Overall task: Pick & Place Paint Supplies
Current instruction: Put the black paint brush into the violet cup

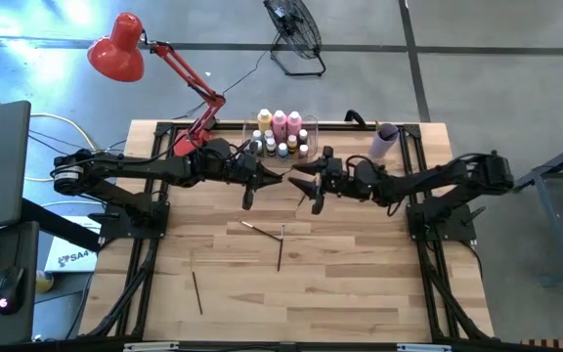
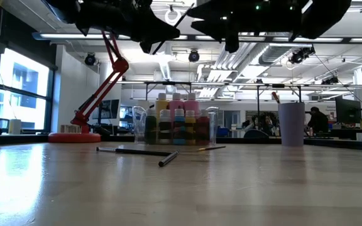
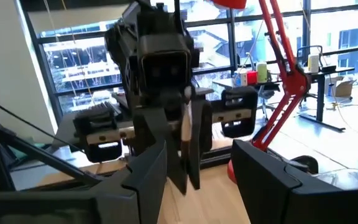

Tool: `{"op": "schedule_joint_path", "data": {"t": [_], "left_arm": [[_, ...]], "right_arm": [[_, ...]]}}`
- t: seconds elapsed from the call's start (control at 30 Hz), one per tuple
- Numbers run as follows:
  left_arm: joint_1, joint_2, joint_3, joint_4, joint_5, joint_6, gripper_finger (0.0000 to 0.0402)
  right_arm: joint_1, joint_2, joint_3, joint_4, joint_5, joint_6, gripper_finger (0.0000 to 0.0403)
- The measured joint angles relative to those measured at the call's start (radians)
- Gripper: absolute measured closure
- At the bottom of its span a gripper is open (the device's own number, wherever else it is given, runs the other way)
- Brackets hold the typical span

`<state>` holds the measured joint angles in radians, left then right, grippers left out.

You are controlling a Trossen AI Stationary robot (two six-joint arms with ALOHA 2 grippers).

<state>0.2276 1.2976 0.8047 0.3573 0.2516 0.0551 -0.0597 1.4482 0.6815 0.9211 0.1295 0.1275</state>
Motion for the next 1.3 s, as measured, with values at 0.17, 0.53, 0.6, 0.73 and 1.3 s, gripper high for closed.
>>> {"op": "schedule_joint_path", "data": {"t": [0.17,0.53,0.6,0.73,1.3], "left_arm": [[0.0,0.0,0.0,-0.001,0.0,0.004,0.0394],[0.0,0.025,0.001,0.014,-0.002,0.013,0.0394],[0.0,0.049,0.001,0.052,-0.002,0.003,0.0394],[-0.001,0.078,0.001,0.103,0.006,-0.007,0.0394],[0.001,0.082,0.001,0.083,0.007,0.001,0.0394]], "right_arm": [[0.0,0.018,0.0,0.046,-0.002,-0.001,0.0231],[-0.008,0.018,0.049,0.026,-0.033,-0.002,0.0231],[-0.008,0.017,0.055,0.011,-0.03,-0.004,0.0231],[-0.008,0.017,0.055,-0.022,-0.028,-0.016,0.0239],[-0.008,0.017,0.055,-0.048,0.003,-0.065,0.0366]]}}
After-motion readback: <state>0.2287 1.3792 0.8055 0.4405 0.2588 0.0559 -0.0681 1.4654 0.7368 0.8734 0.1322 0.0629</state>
